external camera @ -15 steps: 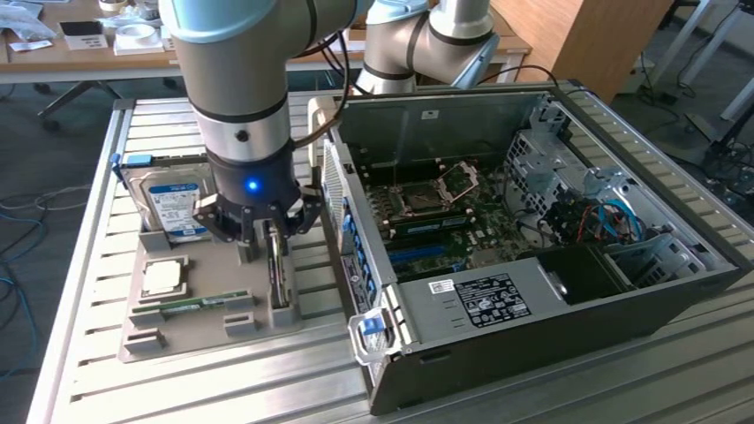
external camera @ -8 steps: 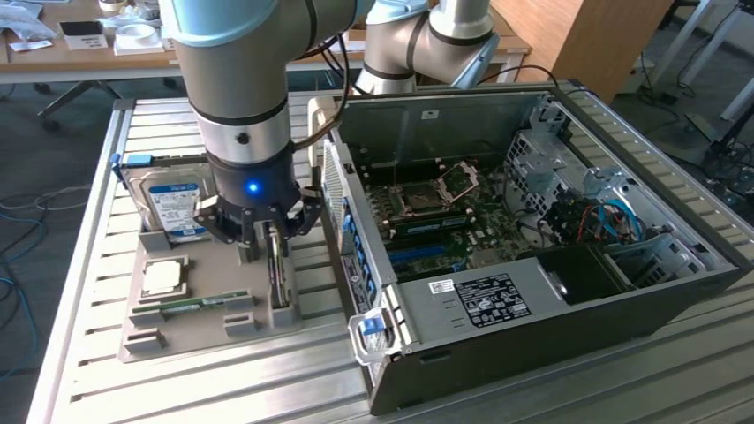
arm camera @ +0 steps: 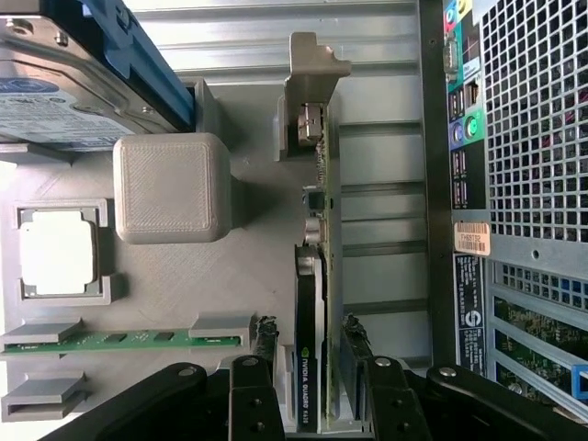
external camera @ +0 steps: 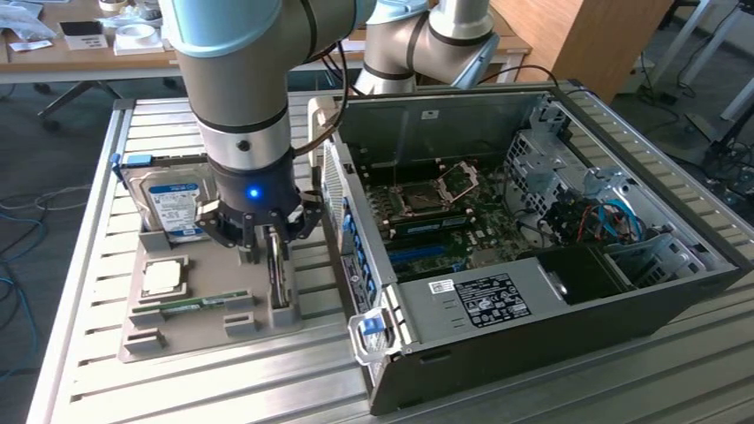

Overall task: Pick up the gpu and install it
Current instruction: 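Pick up the gpu and move the gpu toward the slot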

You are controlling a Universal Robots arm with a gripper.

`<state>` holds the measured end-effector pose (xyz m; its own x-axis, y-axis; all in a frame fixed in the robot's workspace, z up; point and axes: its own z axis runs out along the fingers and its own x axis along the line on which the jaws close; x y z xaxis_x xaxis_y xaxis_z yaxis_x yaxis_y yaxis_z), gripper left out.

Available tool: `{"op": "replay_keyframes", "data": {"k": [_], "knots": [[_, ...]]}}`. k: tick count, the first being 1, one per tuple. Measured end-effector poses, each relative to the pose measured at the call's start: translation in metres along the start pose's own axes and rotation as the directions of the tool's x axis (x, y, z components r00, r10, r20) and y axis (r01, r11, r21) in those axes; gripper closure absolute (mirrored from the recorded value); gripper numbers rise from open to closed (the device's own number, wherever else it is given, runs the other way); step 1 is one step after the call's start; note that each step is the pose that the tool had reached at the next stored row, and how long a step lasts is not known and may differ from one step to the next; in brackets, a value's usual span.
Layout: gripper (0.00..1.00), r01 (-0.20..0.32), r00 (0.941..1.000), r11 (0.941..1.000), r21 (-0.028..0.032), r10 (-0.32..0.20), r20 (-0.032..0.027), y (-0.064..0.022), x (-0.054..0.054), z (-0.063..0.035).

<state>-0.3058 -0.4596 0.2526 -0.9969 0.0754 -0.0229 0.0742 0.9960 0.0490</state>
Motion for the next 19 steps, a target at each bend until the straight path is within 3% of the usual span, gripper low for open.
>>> {"op": "replay_keyframes", "data": {"k": [19], "knots": [[0.58, 0.000, 1.0000, 1.0000, -0.0001, 0.000, 0.0000, -0.0001, 0.0001, 0.0048]]}}
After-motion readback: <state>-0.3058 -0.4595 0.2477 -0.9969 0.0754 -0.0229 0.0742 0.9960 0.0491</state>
